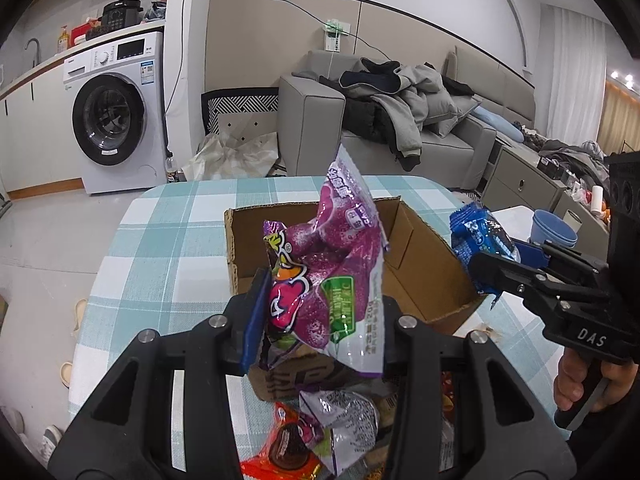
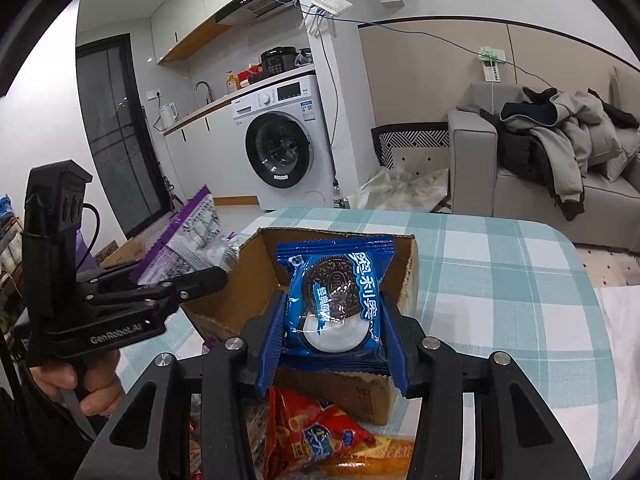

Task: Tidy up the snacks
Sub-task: 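Carry the purple bag with left tool while right tool carries Oreo pack over box, then open left tool over the box while right tool drops the Oreo pack in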

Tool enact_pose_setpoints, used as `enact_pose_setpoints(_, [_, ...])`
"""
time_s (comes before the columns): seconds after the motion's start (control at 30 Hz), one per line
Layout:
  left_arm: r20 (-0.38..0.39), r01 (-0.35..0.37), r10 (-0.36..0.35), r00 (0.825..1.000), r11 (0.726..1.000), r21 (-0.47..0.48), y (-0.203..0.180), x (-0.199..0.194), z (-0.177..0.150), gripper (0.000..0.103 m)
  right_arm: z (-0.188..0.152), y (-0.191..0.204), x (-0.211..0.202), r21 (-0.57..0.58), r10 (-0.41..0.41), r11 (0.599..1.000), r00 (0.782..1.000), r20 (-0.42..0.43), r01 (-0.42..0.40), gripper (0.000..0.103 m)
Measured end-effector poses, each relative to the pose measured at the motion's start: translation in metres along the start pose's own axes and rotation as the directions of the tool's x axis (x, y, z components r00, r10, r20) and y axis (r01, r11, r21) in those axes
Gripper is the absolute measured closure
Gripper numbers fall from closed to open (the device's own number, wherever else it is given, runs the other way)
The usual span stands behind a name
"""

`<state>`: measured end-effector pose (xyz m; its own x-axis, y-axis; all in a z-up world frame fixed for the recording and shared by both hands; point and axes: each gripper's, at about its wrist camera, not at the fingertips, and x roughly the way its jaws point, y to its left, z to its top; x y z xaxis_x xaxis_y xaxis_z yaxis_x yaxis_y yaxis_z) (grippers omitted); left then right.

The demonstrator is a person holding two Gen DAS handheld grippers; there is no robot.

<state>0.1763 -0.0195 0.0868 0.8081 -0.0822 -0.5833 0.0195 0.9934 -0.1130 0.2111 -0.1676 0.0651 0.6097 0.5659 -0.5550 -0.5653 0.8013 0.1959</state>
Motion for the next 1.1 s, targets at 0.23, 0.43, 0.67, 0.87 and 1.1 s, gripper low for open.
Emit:
enact_pose_setpoints(0.23, [-0.031, -0.003, 0.004, 0.999, 1.0, 0.012, -0.003, 0.03, 0.01, 0.064, 0.006, -0.001, 0.026, -0.011, 0.018, 1.0, 0.999, -0.027, -0.018, 0.058])
enact_pose_setpoints(0.43, [-0.05, -0.015, 0.017, 0.999, 0.999, 0.04, -0.008, 0.051, 0.014, 0.064, 0.003, -0.007, 0.045, -0.016, 0.039, 0.999, 0.998, -0.04, -0.04, 0.058])
enact_pose_setpoints(0.67, [-0.083, -0.021, 0.024, 0.996, 0.999, 0.044, -0.009, 0.076, 0.015, 0.064, 0.001, -0.011, 0.057, -0.02, 0.036, 0.999, 0.998, -0.055, -0.037, 0.058])
enact_pose_setpoints(0.87, [-0.11, -0.027, 0.033, 0.993, 0.998, 0.058, -0.008, 0.088, 0.019, 0.063, 0.0, -0.013, 0.067, -0.007, 0.029, 1.0, 0.997, -0.07, -0.03, 0.057])
enact_pose_setpoints(1.1, [-0.121, -0.009, 0.014, 0.993, 0.999, 0.048, -0.005, 0.084, 0.016, 0.055, 0.003, -0.008, 0.043, -0.02, 0.013, 1.0, 1.0, -0.011, -0.013, 0.044])
